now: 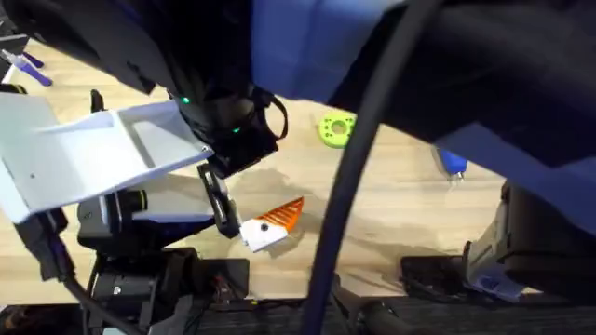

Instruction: Pick up the gripper from the table and insert it into the empty holder that is missing its gripper. Then pick up a screw, insert it into the mounting hole, and use the screwdriver to tighten it. Finally, clean up the table by picking up the vegetable and placing it into the bucket.

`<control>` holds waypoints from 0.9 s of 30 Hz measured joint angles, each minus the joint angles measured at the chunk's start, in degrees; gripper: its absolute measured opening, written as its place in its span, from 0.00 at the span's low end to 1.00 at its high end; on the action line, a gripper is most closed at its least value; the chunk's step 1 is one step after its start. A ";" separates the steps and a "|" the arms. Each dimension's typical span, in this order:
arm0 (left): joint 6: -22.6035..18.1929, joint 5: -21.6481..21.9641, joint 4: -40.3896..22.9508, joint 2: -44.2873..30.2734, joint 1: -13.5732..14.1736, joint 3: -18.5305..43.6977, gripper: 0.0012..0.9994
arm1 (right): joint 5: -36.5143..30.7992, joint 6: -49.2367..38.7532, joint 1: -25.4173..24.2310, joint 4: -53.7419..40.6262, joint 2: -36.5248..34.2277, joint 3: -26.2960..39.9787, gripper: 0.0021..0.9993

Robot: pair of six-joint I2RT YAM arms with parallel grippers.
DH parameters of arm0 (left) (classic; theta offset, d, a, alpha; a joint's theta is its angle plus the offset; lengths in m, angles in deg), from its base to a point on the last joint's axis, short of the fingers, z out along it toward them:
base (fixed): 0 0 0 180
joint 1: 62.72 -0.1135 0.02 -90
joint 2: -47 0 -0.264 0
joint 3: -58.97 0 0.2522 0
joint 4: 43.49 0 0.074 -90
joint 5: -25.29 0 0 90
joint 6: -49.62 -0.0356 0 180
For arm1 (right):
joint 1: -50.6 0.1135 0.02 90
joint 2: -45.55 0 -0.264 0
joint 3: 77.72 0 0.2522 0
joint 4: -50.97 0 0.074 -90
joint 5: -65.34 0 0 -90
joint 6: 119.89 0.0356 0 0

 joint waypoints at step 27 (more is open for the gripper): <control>0.02 -0.01 0.00 0.00 0.00 0.00 0.99 | 0.02 0.00 -1.03 0.66 0.00 0.00 0.00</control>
